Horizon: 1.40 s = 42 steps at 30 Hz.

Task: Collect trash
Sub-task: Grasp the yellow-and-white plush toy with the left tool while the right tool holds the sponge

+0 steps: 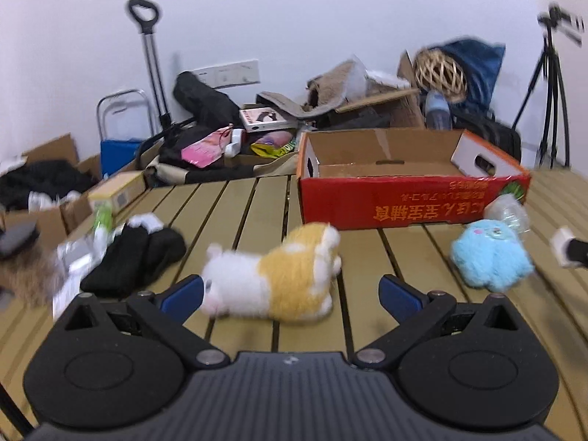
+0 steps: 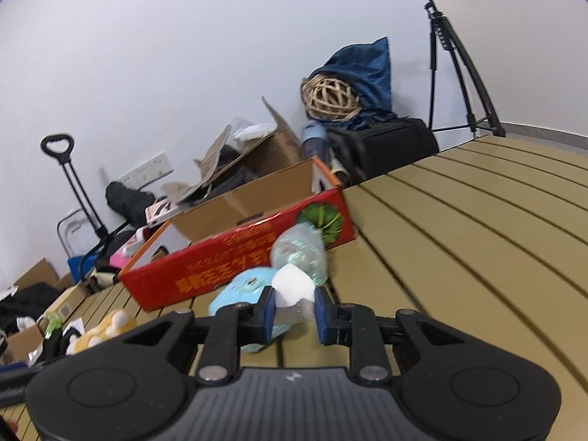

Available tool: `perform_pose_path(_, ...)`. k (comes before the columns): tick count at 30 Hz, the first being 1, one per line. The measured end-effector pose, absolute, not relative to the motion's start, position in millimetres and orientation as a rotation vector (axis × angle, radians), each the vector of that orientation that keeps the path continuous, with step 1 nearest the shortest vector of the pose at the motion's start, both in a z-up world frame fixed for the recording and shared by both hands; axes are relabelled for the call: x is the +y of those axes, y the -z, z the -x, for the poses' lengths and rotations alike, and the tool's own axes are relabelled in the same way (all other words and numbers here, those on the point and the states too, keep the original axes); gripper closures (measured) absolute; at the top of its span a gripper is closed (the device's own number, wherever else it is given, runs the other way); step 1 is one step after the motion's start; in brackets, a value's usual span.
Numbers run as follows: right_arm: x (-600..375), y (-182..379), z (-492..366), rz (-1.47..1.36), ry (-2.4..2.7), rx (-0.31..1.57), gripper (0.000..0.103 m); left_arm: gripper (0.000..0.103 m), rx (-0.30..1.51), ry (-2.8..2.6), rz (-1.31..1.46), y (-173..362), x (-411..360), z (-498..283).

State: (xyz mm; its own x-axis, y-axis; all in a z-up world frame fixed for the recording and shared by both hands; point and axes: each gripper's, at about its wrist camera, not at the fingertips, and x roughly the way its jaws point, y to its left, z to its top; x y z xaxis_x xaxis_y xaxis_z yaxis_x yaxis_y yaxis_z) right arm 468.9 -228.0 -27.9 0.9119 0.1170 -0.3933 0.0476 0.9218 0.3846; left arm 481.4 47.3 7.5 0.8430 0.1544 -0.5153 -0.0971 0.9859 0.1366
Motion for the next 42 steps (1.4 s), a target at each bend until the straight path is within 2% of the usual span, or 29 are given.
perform_pose_path(8,-241,29,-473,-0.420,-0.015,0.422,0.082,0.000,0.688,-0.155,-0.253,10,36,-561)
perform_pose_path(12,-244,30,-476,-0.415,-0.002,0.421,0.082,0.000,0.743,-0.146,-0.280,23,39,-579)
perform_pose_path(15,-246,31,-478,-0.419,0.001,0.422,0.082,0.004,0.778,-0.122,-0.256,28,46,-583)
perform_pose_path(23,-241,34,-478,-0.415,-0.004,0.432,0.082,0.033,0.767,-0.101,-0.291,26,47,-571)
perform_pose_path(26,-238,35,-478,-0.409,-0.006,0.435,0.082,0.052,0.753,-0.087,-0.293,25,44,-564)
perform_pose_path(28,-238,35,-478,-0.408,-0.007,0.436,0.082,0.055,0.736,-0.093,-0.293,24,41,-560)
perform_pose_path(42,-231,29,-459,-0.376,-0.047,0.422,0.082,0.056,0.595,-0.113,-0.213,-5,39,-505)
